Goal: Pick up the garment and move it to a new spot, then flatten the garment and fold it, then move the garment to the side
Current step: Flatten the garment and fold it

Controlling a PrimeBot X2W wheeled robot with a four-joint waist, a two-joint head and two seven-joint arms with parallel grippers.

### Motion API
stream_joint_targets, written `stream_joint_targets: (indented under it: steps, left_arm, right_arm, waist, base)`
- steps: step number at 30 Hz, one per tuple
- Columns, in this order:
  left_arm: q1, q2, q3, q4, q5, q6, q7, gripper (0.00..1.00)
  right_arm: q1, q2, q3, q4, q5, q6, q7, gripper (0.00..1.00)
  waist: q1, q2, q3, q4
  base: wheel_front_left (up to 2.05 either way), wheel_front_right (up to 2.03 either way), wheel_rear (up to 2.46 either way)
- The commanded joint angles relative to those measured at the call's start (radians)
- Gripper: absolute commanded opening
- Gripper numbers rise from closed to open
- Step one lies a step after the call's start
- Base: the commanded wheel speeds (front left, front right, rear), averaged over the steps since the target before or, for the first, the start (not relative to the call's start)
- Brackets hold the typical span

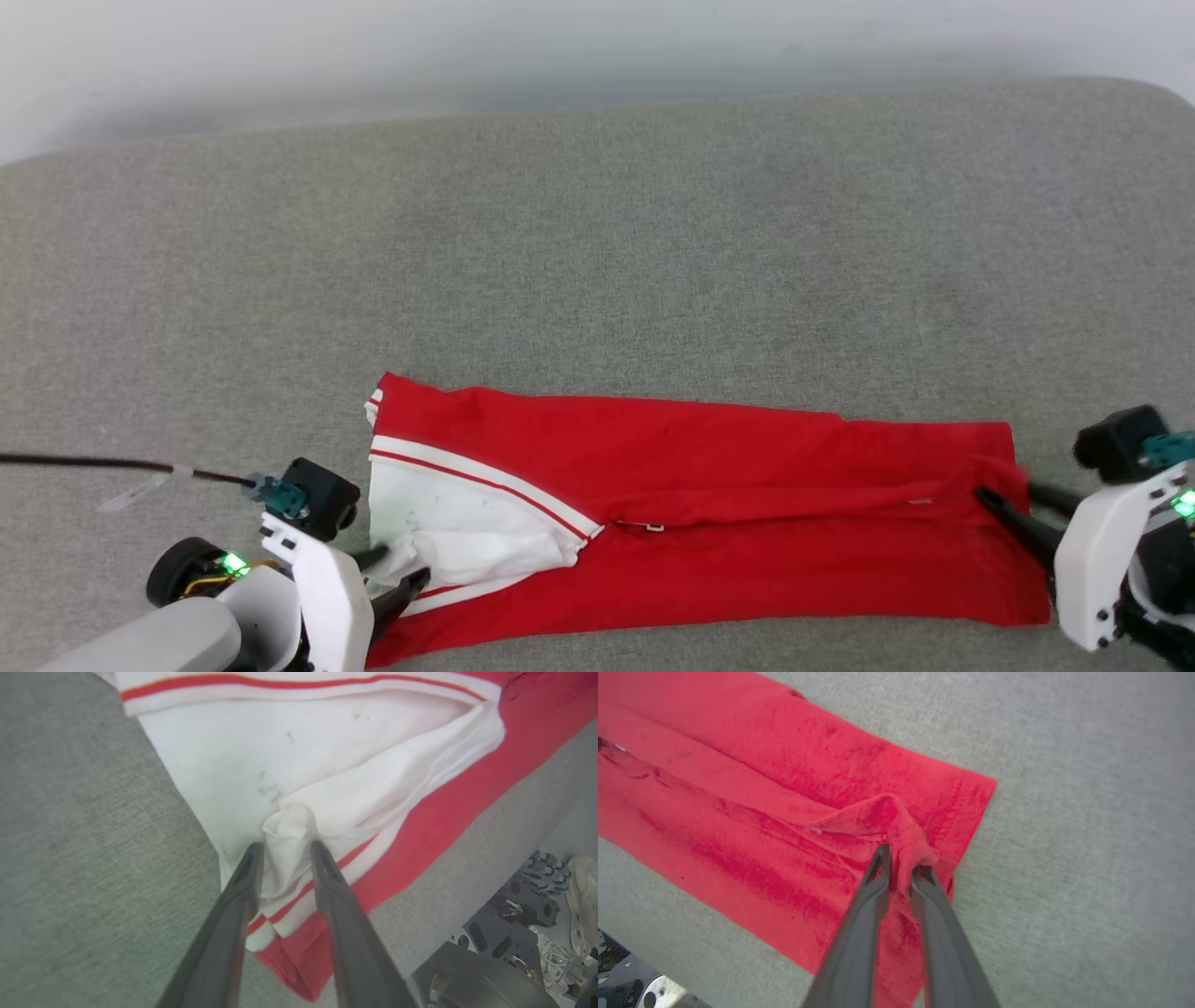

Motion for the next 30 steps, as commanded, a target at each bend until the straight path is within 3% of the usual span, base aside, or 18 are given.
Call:
stream_joint_targets:
  steps: [1, 6, 12, 17, 20, 24, 30]
  left_arm:
    - [0.011, 0.007, 0.007, -0.004, 0.01, 0.011, -0.017, 1.0]
    - [0.025, 0.021, 0.054, -0.05, 0.07, 0.092, -0.167, 1.0]
    - [0.049, 0.0, 0.138, -0.061, 0.121, 0.22, -0.372, 1.0]
    - [0.088, -0.053, 0.234, -0.057, 0.187, 0.32, -0.424, 1.0]
    - [0.13, -0.107, 0.35, -0.078, 0.278, 0.367, -0.427, 1.0]
    - [0.222, -0.19, 0.509, -0.107, 0.412, 0.395, -0.427, 1.0]
    - [0.354, -0.306, 0.706, -0.131, 0.584, 0.374, -0.426, 1.0]
  right_arm:
    - [-0.01, -0.005, -0.012, -0.004, 0.003, -0.001, -0.012, 1.0]
    - [0.027, -0.018, -0.089, -0.055, 0.005, -0.001, -0.062, 1.0]
    - [0.072, -0.027, -0.241, -0.121, -0.006, -0.001, -0.096, 1.0]
    - [0.124, 0.026, -0.403, -0.11, -0.018, -0.001, -0.105, 1.0]
    - [0.165, 0.077, -0.474, -0.087, 0.015, -0.001, -0.079, 1.0]
    - [0.208, 0.12, -0.527, -0.049, 0.074, -0.001, -0.021, 1.0]
    - [0.232, 0.17, -0.548, 0.003, 0.157, -0.001, 0.042, 1.0]
  waist:
    - [0.0001, 0.0, -0.009, 0.001]
    - [0.0001, 0.0, -0.037, 0.006]
    - [0.0001, 0.0, -0.052, 0.012]
    - [0.0001, 0.0, -0.046, 0.017]
    - [0.0001, 0.0, -0.037, 0.022]
    - [0.0001, 0.0, -0.022, 0.03]
    - [0.0001, 0.0, -0.003, 0.039]
  base:
    - [0.0, 0.0, 0.0]
    - [0.0, 0.0, 0.0]
    - [0.0, 0.0, 0.0]
    - [0.0, 0.0, 0.0]
    - [0.0, 0.0, 0.0]
    - [0.0, 0.0, 0.0]
    - [0.0, 0.0, 0.0]
